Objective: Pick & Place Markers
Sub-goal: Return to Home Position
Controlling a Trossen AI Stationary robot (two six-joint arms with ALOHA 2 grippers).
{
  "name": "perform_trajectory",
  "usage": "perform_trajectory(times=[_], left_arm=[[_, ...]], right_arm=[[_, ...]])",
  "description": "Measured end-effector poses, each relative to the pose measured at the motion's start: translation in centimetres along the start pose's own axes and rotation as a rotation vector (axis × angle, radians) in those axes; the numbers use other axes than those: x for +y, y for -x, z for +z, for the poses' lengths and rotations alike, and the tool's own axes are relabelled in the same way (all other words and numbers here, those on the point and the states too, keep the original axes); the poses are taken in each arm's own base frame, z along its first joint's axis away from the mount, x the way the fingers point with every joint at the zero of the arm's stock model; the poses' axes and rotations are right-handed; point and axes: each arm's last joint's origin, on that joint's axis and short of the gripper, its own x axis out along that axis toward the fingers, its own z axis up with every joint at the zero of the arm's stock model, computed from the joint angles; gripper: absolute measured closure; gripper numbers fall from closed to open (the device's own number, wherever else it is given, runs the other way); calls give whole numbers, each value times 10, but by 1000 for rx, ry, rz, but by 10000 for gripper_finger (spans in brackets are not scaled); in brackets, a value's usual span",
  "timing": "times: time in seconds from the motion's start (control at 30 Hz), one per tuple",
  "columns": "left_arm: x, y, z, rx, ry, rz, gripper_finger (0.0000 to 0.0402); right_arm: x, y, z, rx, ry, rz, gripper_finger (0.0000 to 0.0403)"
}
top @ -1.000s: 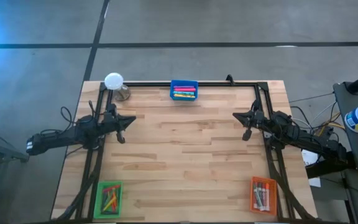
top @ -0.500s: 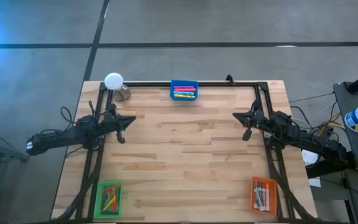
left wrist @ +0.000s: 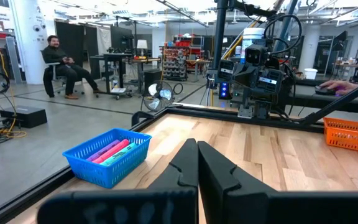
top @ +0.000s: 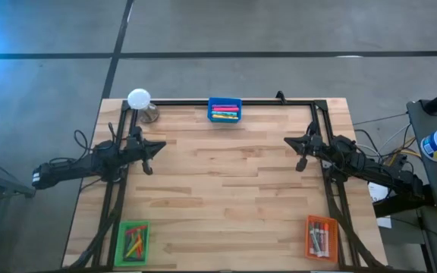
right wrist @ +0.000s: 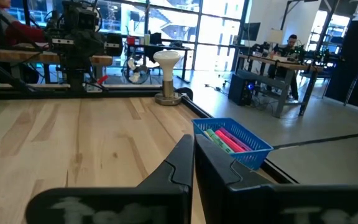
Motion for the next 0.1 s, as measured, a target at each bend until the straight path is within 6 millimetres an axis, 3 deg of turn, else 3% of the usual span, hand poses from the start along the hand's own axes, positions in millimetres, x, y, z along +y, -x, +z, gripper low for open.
perform_trajectory(times=[0.1], left_arm=[[0, 0, 0, 0, 0, 0, 401]], right_arm=[[0, 0, 0, 0, 1, 0, 394]])
